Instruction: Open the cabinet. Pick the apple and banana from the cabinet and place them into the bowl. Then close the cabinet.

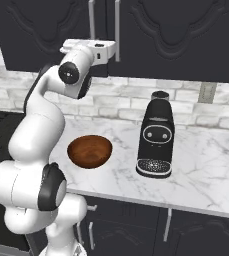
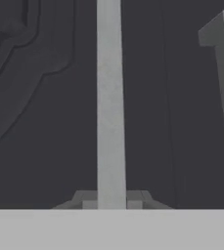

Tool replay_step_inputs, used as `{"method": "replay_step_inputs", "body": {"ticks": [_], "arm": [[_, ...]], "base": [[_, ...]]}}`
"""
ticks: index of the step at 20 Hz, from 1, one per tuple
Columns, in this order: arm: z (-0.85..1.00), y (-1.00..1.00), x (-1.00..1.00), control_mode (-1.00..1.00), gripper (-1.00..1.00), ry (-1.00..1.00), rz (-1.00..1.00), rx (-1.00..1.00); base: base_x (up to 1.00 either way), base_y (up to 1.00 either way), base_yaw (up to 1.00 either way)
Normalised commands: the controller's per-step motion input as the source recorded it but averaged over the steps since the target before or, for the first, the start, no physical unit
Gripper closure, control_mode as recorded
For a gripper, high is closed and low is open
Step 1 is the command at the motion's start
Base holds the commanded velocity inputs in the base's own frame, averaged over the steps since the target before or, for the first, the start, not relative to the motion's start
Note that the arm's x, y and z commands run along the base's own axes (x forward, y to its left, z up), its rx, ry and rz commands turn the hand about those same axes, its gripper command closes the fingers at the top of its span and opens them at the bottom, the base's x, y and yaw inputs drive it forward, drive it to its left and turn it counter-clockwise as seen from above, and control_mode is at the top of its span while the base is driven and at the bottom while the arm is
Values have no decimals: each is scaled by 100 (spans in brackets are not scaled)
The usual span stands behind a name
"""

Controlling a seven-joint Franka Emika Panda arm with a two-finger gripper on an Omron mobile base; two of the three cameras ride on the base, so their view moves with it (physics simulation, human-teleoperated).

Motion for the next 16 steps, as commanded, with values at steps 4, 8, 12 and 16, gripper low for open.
{"method": "replay_step_inputs", "body": {"ticks": [4,8,12,16], "arm": [[51,7,-49,-100,100,-13,-1,0],[69,18,-53,-100,100,-14,-1,0],[70,24,-59,-100,100,-16,0,0],[72,33,-72,-100,100,-12,-2,0]], "base": [[0,0,0],[0,0,0],[0,0,0],[0,0,0]]}}
